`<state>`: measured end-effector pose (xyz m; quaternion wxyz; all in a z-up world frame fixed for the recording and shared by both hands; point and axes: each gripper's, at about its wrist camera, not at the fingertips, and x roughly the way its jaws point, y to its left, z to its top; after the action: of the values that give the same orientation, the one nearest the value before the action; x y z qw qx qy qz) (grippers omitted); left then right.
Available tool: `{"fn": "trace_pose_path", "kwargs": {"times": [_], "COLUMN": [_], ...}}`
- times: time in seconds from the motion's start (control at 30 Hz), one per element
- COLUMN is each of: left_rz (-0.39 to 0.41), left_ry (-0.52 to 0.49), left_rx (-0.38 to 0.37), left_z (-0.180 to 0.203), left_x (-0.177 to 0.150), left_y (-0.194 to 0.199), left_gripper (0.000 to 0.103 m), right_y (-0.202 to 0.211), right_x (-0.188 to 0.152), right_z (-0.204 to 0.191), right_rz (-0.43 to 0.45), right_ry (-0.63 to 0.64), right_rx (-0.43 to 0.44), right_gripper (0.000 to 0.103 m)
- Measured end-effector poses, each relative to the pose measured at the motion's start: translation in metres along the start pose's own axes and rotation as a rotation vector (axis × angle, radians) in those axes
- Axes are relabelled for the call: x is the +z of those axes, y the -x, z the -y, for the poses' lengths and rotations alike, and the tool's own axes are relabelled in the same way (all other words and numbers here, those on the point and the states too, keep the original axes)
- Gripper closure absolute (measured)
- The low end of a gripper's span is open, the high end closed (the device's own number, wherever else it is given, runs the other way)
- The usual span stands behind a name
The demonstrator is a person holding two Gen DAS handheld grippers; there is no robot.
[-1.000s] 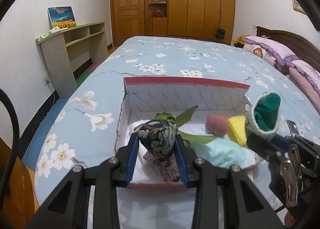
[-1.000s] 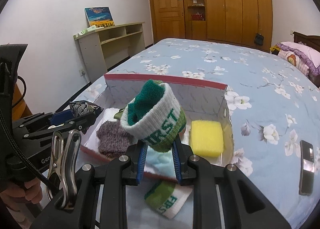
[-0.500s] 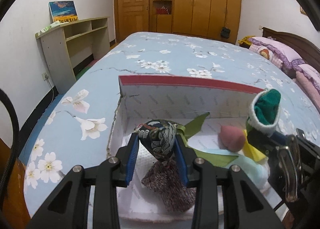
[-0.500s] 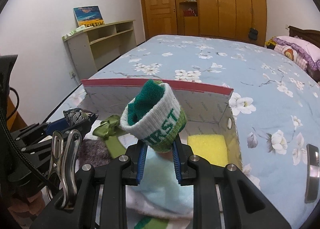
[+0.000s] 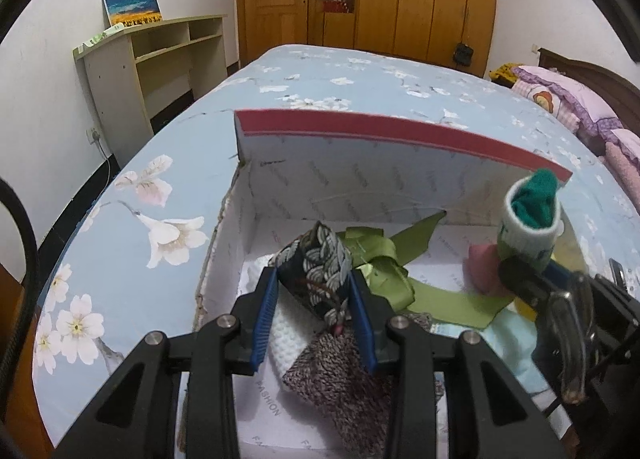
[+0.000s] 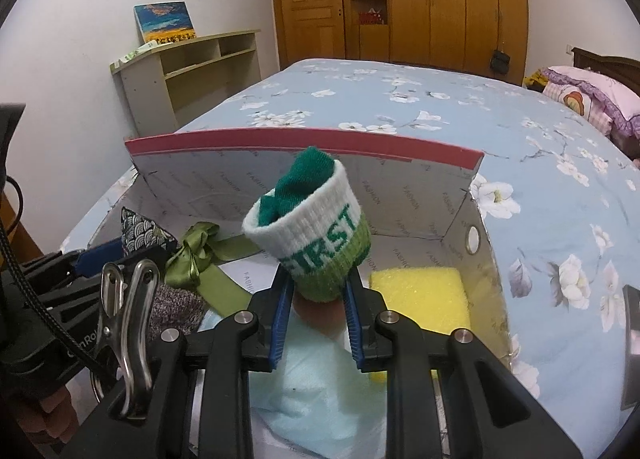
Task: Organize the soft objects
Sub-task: 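Carry the pouch and FIRST wristband into the box with both tools and release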
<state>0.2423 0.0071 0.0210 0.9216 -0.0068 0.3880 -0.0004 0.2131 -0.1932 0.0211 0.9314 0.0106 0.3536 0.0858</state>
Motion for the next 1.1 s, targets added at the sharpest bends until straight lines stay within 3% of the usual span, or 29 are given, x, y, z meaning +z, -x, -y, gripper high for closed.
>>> {"fn": "trace_pose_path", "kwargs": {"times": [0.27, 0.53, 0.77, 1.1], "left_rz": [0.005, 0.019, 0.024, 0.028], "left_ry": [-0.011, -0.010, -0.020, -0.014], "left_rx": [0.004, 0.011, 0.010, -0.006], "left_z": [0.001, 0.001, 0.003, 0.003], "left_x": [-0.002, -0.002, -0.003, -0.012], "left_y": [0.000, 0.007, 0.016, 0.048], "left_gripper": [0.065, 0.051, 0.050, 0.050], "right_y": [-0.002, -0.001, 0.007, 0.042], "right_x": [-0.002, -0.003, -0.003, 0.000], "right_z": [0.011, 0.008, 0.009, 0.006], "right_rz": [-0.013, -0.011, 0.002, 0.034], "right_ry": [-0.056, -0.050, -0.060, -0.029], "right_rx": [0.019, 0.021, 0.019, 0.036], "right_gripper": [0.072, 0.066, 0.058, 0.058]}}
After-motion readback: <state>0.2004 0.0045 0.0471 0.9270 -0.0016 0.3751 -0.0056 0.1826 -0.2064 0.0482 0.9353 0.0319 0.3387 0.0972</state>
